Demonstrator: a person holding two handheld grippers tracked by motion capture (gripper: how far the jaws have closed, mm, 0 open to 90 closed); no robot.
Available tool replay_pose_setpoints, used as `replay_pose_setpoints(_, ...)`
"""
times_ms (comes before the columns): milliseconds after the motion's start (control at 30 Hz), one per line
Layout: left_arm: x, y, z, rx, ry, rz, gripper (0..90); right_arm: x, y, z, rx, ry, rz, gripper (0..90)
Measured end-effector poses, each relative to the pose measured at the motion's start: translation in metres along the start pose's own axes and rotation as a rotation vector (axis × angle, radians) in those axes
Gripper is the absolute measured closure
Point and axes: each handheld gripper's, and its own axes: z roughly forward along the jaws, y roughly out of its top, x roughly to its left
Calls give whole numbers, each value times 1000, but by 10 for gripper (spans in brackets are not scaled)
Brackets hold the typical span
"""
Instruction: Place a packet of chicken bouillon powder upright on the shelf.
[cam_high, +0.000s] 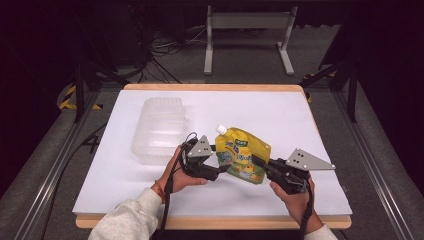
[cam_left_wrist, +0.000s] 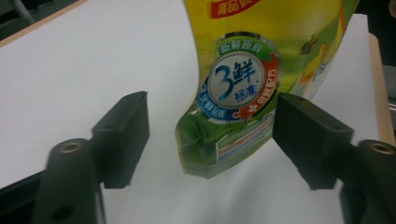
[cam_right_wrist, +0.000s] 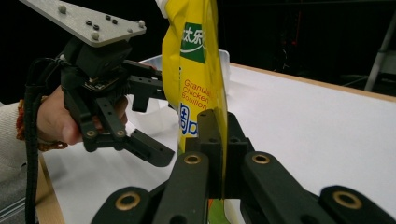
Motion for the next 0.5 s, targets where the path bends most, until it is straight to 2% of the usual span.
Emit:
replay_pose_setpoints(133, 0, 1, -4, -5, 6, 18, 470, 5, 3, 5, -3, 3, -19, 900)
replay_pose_setpoints(167, 0, 1, -6, 1, 17, 27, 470, 6, 4, 7, -10, 5, -17, 900)
replay_pose_setpoints(200, 1, 1, -8, 1, 35, 36, 531, 7, 4, 9, -13, 10, -18, 900)
replay_pose_setpoints(233, 4, -1, -12, -34, 43, 11, 652, 7, 4, 10, -22, 10, -21, 900)
replay_pose_setpoints(267, 4, -1, -12, -34, 43, 11, 707, 7, 4, 10, -22, 10, -21, 900)
replay_pose_setpoints(333, 10, -1, -16, -57, 32, -13, 743, 5, 5, 9, -25, 9, -13, 900)
replay_pose_setpoints(500, 6, 1, -20, -37, 77, 21, 794, 7, 10, 13, -24, 14, -29, 900)
